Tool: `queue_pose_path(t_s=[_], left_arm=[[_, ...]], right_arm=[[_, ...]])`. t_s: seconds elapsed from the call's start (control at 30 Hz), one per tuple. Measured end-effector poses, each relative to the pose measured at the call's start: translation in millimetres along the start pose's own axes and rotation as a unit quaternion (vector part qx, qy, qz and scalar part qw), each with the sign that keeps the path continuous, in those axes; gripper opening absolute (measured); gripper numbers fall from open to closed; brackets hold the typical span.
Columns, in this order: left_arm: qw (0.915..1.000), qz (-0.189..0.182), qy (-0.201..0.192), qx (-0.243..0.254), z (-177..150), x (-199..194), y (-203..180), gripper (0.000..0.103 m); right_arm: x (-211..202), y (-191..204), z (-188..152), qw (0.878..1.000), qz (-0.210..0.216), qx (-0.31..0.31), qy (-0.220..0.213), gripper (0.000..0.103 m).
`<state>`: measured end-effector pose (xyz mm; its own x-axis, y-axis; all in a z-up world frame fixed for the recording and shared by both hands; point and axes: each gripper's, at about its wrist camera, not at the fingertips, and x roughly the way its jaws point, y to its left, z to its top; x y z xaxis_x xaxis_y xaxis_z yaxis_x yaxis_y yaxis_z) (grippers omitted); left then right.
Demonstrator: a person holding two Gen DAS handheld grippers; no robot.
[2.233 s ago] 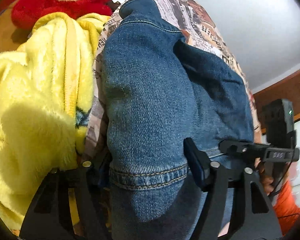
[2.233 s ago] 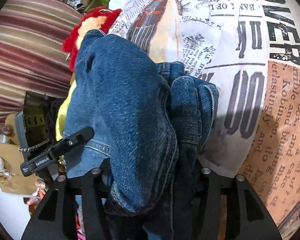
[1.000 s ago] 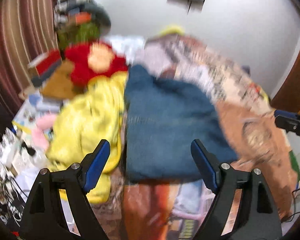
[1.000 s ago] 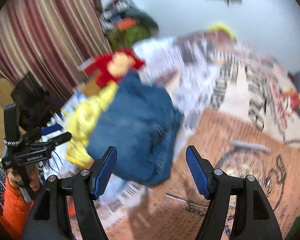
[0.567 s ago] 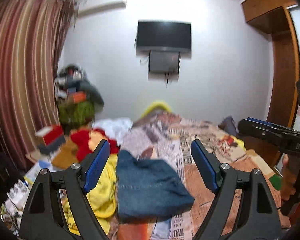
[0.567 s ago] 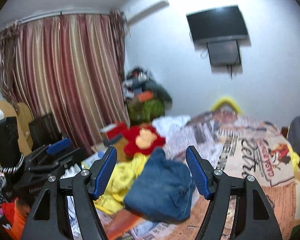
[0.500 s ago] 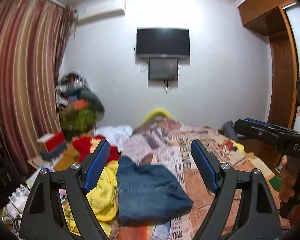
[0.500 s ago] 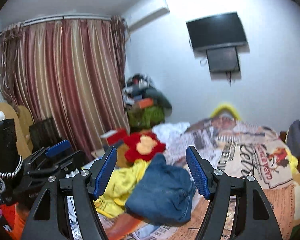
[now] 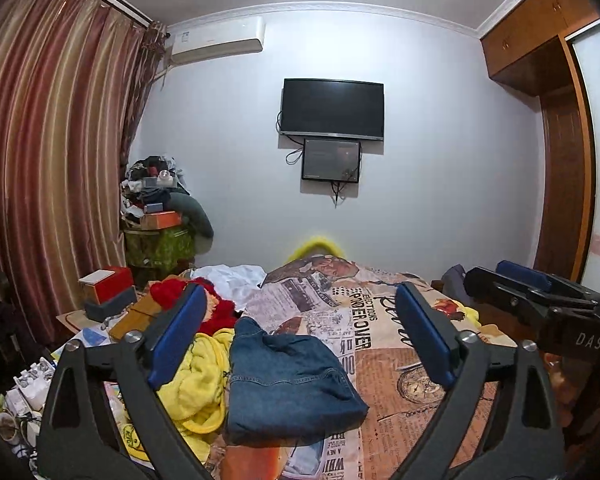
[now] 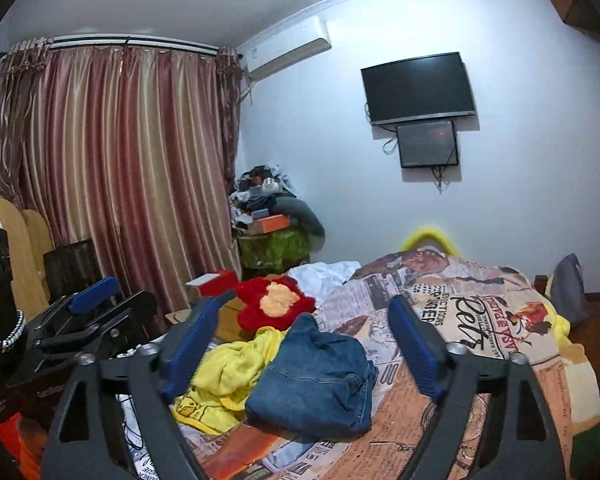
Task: Fold large clothes
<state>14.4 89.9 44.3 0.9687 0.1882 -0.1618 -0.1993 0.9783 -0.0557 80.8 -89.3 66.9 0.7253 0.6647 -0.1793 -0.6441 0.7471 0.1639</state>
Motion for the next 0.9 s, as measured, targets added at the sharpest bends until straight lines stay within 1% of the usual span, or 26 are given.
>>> queue_pose_path(t_s=[0.03,0.1,0.13,0.3,0.43,0.9], left_arm=[[1.0000,0.004,0.000,0.000,-0.4,-0.8,-0.2,0.103],[1.0000,0.007,-0.002,-0.002,-1.8,-1.3,0.7,0.103],[1.0000,0.009,-0.001,-0.002,-2.5,-1.7,0.5,0.103],[0.9999,0.008,0.006,-0.009,-5.0,1.0,3.3,0.103],[0.9999,0.013,0.005,-0.006,-6.7,1.6,2.6,0.103],[0.9999,0.011,0.008,-0.005,-9.0,3.6,0.7,0.103]], right_arm=[[-0.3,0.2,0.1,1.000,-0.005,-0.002,-0.002,0.097],[-3.0,1.8,-1.6,1.000,-0.016,-0.003,-0.008,0.102],[-4.3,2.0,-2.2,1.000,-0.020,-0.002,-0.012,0.103],[-4.4,4.8,-4.3,0.999,-0.031,-0.007,-0.011,0.103],[-2.0,6.2,-4.4,0.999,-0.031,-0.010,-0.008,0.103],[1.5,4.7,-5.9,0.999,-0.032,-0.011,-0.003,0.103]])
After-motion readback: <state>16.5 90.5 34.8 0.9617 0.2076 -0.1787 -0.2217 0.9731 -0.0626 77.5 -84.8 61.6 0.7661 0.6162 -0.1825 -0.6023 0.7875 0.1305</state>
